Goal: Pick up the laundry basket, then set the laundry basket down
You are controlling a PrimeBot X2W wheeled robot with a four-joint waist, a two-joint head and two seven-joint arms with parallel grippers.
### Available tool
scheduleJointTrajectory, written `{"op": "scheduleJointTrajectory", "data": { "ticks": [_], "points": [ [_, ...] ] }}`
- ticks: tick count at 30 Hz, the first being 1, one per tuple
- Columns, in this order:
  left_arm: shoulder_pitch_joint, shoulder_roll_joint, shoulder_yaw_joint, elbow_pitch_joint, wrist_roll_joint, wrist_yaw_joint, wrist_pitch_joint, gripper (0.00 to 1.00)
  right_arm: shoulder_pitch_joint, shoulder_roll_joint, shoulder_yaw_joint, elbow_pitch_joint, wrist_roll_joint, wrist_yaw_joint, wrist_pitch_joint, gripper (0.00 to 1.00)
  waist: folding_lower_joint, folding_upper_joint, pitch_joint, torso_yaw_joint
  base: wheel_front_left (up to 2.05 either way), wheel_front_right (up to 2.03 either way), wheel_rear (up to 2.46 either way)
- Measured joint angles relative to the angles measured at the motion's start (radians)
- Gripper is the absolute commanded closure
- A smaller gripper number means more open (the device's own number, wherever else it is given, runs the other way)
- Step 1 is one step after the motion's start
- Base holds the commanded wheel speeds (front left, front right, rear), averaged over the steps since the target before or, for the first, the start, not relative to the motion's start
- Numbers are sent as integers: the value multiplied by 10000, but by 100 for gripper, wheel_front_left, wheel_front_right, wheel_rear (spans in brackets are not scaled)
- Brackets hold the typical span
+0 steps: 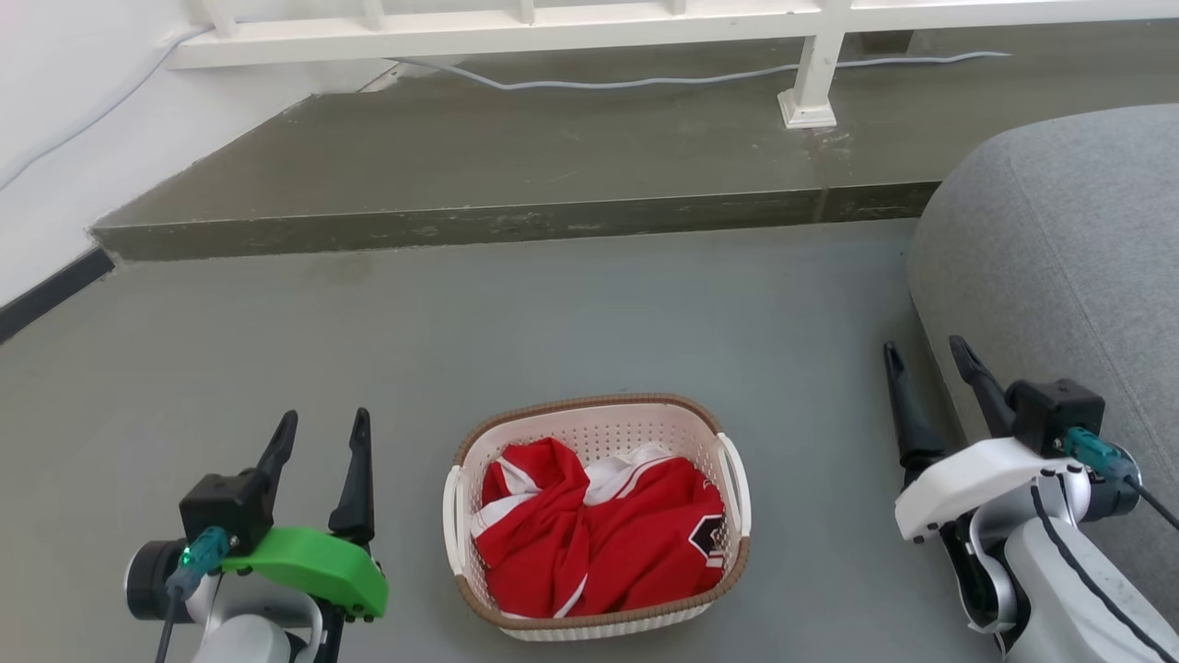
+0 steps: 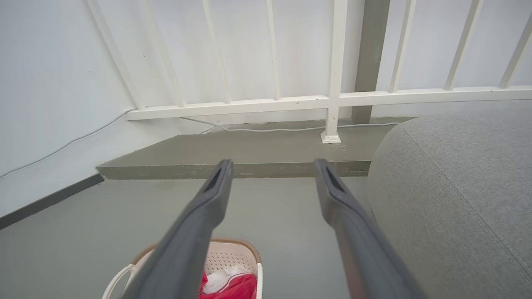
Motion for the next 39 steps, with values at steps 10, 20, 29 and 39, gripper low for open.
{"op": "scheduleJointTrajectory", "data": {
  "ticks": [10,20,29,39],
  "points": [
    [452,2,128,-472,360,67,17,0,336,0,-69,-299,-82,-13,0,0,0,0,-47,-14,0,0,0],
    [701,-10,316,-819,541,79,148,0,496,0,-130,-522,-157,-19,0,0,0,0,-55,-9,0,0,0],
    [1012,-265,309,-533,311,2,224,100,906,299,-121,-213,71,42,33,100,0,0,-65,1,0,0,0],
    [1028,-360,644,-545,-1014,-176,518,100,906,426,-545,-259,1390,276,349,100,0,0,-113,46,0,0,0]
  ]
}}
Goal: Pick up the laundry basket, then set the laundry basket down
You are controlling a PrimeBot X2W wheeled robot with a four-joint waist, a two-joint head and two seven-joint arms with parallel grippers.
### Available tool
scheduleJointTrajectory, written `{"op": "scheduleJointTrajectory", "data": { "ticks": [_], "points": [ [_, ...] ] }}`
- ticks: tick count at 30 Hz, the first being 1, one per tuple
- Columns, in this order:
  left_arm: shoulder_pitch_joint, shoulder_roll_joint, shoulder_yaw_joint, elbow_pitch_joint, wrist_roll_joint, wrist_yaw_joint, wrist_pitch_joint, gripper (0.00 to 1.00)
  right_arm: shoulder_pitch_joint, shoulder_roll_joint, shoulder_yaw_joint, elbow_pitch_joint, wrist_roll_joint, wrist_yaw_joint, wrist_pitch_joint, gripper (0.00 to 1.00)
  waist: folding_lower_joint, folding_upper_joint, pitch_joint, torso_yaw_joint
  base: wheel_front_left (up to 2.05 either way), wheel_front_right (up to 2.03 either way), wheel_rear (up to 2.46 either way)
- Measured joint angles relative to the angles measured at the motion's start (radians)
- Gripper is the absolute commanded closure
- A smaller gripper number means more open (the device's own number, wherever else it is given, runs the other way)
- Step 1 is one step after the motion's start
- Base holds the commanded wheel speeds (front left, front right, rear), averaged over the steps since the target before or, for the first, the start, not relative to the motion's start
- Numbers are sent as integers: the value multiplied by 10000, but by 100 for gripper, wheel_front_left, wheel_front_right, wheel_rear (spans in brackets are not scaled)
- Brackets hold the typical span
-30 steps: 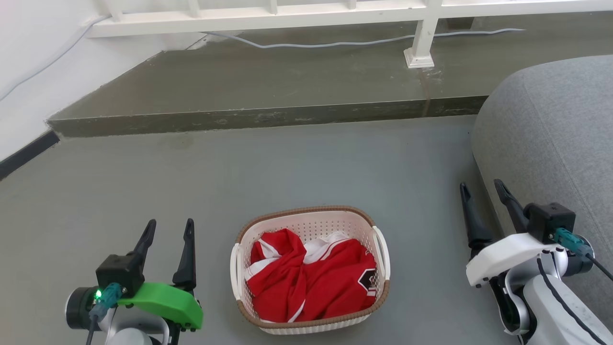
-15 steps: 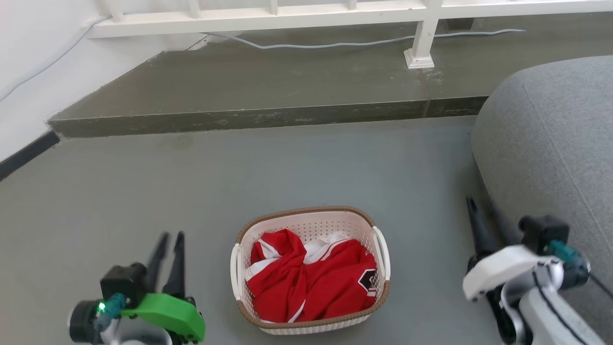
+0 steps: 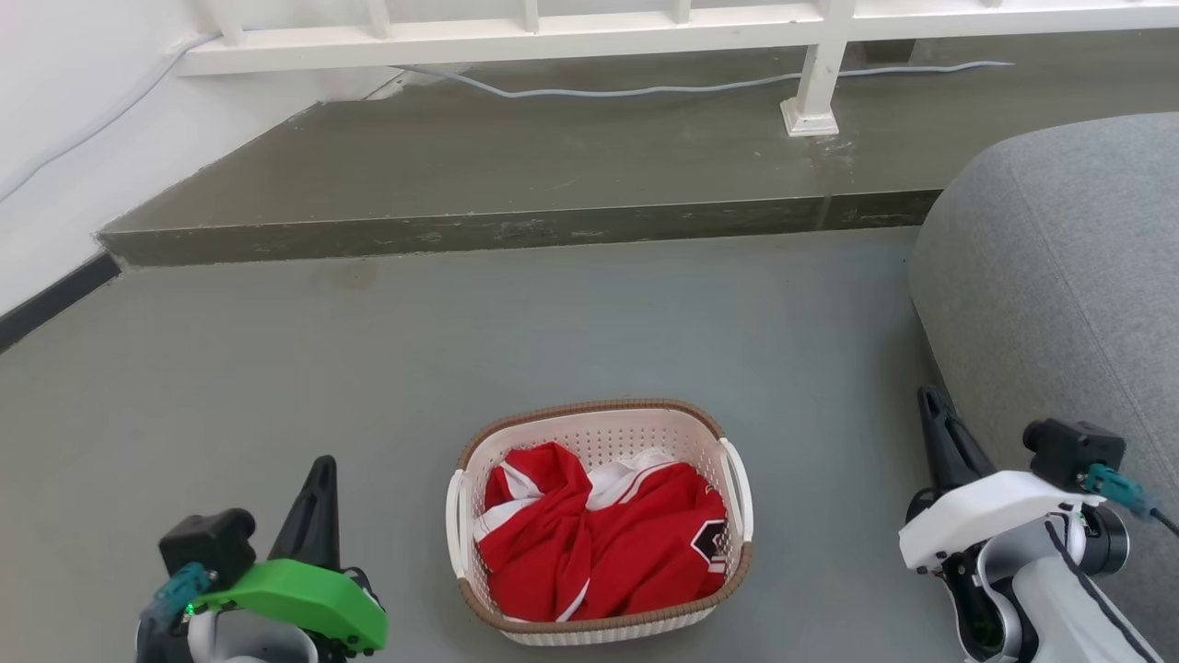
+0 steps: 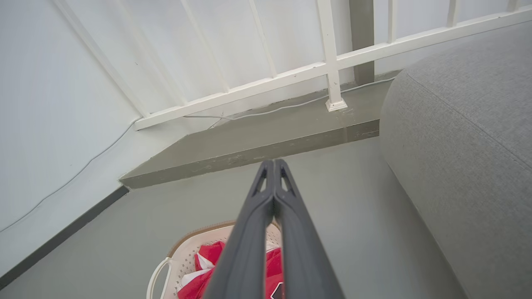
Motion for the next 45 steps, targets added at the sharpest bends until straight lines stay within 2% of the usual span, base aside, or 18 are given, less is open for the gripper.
{"op": "scheduleJointTrajectory", "data": {
  "ticks": [45],
  "points": [
    [-6,-533,1814,328,-4991,-1016,1381,100,-2,779,-2071,-79,5223,1001,1570,100,0,0,-176,166,0,0,0]
  ]
}}
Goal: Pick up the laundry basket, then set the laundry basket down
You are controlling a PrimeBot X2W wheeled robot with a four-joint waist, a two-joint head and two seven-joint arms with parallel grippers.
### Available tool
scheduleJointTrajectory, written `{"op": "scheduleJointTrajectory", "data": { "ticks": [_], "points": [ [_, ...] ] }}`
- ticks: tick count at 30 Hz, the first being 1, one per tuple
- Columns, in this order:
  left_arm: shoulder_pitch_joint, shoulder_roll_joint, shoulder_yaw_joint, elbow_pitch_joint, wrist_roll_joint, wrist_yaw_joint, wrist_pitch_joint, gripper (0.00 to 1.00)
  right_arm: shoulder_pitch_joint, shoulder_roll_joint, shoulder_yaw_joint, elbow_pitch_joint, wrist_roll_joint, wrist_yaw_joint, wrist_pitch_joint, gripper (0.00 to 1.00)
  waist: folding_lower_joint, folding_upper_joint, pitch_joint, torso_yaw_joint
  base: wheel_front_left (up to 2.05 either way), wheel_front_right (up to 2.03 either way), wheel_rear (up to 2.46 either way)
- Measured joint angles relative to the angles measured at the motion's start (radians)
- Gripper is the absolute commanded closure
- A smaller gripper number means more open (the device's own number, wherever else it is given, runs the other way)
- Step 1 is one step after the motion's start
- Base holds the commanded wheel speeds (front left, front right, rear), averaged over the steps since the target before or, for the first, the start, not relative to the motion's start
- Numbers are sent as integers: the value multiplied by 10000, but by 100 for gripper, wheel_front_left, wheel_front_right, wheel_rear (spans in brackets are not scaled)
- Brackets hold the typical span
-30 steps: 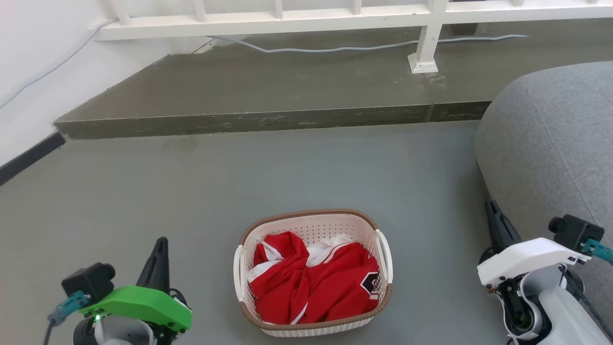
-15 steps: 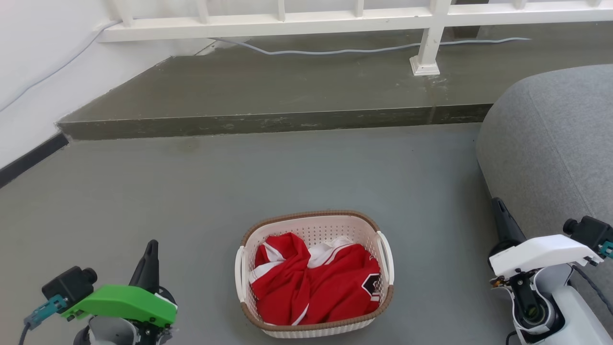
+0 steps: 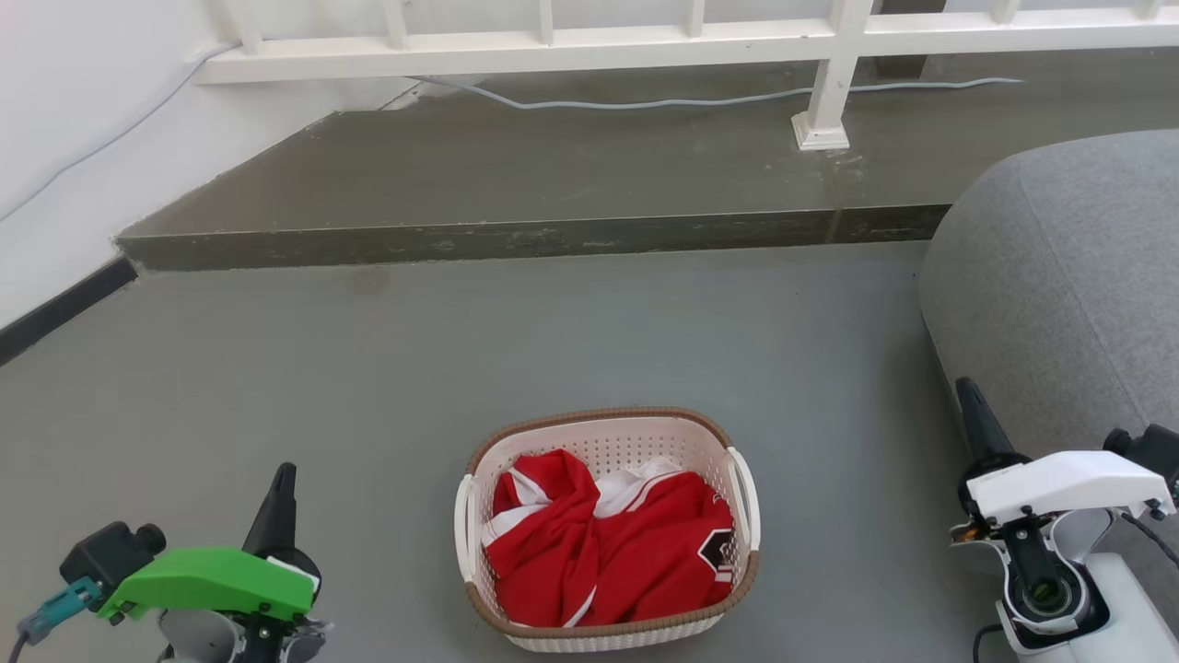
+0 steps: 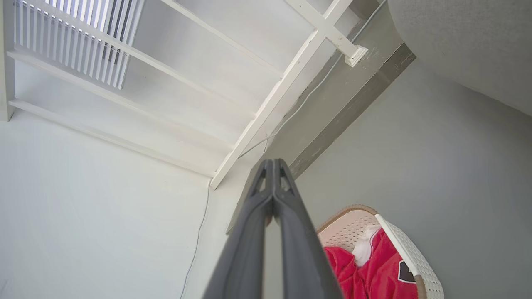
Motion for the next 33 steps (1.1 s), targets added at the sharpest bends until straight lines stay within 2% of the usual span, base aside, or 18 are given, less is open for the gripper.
{"op": "scheduleJointTrajectory", "data": {
  "ticks": [33],
  "points": [
    [-115,-380,1413,353,-3902,-853,1032,100,-6,568,-1584,6,3983,813,1095,100,0,0,-142,129,0,0,0]
  ]
}}
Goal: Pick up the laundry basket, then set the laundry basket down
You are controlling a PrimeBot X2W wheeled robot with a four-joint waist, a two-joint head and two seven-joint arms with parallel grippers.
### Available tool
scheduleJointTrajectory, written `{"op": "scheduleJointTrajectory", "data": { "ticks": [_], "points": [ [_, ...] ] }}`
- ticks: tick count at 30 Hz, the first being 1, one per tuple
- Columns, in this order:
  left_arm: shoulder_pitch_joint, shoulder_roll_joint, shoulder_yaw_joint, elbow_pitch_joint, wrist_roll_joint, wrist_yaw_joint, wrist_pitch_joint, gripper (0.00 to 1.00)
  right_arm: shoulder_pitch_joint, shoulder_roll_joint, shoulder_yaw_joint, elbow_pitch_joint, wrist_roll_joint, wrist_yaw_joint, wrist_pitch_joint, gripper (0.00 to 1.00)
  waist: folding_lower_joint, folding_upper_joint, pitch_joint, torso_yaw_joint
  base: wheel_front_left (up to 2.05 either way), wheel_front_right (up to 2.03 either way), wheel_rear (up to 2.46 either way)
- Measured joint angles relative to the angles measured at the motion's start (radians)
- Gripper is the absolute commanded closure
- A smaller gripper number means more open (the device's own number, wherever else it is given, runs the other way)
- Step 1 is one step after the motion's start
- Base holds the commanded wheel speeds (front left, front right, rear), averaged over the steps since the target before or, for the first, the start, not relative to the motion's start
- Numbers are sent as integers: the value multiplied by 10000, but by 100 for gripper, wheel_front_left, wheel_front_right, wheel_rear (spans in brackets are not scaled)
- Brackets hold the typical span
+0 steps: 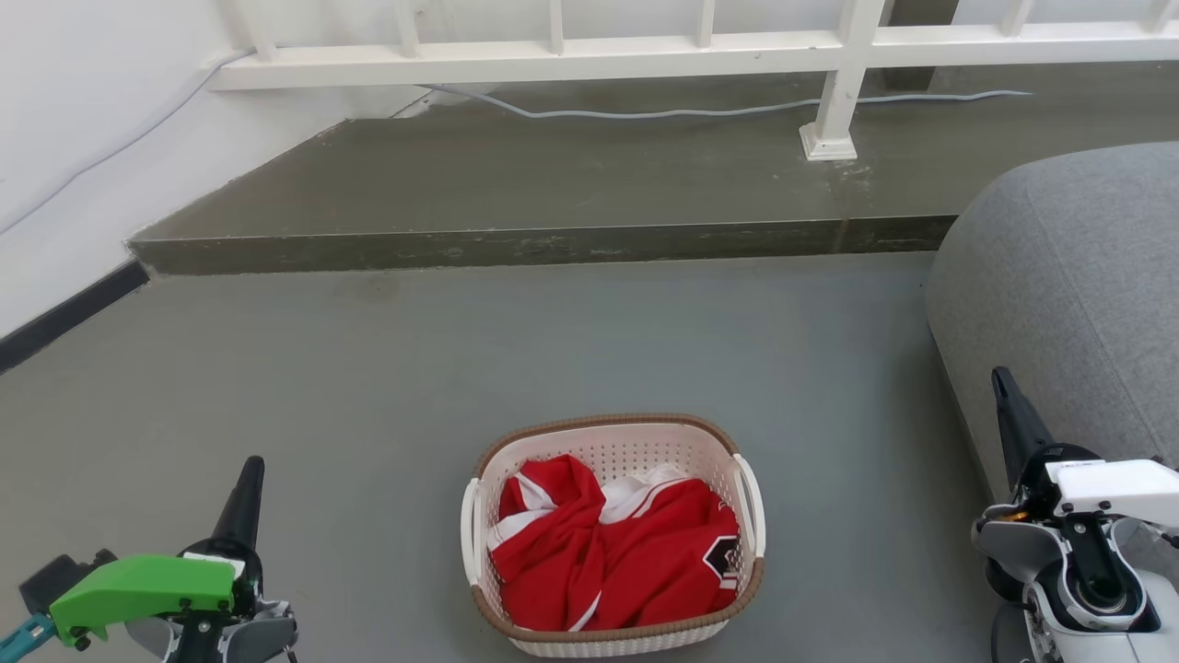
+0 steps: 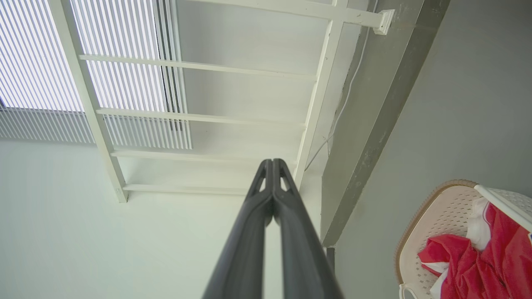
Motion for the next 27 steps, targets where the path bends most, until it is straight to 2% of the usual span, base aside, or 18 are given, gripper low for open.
{"op": "scheduleJointTrajectory", "data": {
  "ticks": [11,27],
  "points": [
    [-16,-88,460,186,-1237,-309,295,100,-6,142,-481,0,1262,217,380,100,0,0,-44,41,0,0,0],
    [-62,-117,472,228,-1281,-311,295,100,-9,165,-539,2,1277,217,393,100,0,0,-45,41,0,0,0]
  ]
}}
